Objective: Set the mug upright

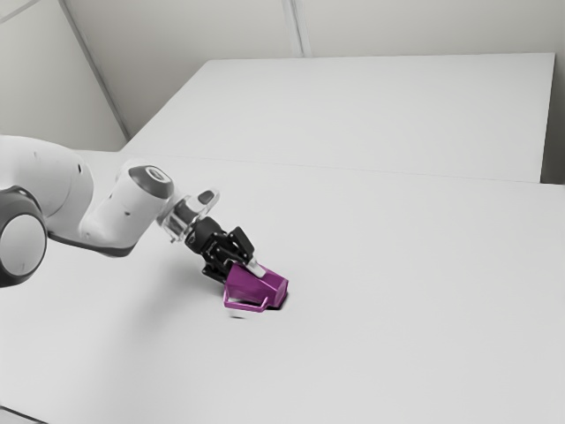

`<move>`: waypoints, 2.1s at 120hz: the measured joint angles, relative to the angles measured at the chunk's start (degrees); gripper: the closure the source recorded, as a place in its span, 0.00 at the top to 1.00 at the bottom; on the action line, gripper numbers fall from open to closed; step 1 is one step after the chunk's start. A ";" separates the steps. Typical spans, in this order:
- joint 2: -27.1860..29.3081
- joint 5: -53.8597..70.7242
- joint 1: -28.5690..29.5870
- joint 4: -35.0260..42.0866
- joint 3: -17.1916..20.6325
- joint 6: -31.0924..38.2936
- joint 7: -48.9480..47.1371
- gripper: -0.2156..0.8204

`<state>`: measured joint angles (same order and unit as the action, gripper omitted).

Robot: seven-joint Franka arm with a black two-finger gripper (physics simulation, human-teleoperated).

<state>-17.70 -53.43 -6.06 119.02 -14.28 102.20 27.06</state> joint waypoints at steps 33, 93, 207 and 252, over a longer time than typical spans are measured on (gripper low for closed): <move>2.47 -0.32 0.20 -0.01 -0.13 -0.04 0.55 0.11; 9.18 4.12 0.21 0.08 -0.20 6.40 -1.57 0.05; 12.24 47.28 -10.52 3.11 -0.30 19.99 -47.45 0.04; 10.61 48.85 -10.71 3.79 -0.30 21.79 -59.05 0.04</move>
<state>-7.08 -4.58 -16.77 122.82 -14.58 123.99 -32.00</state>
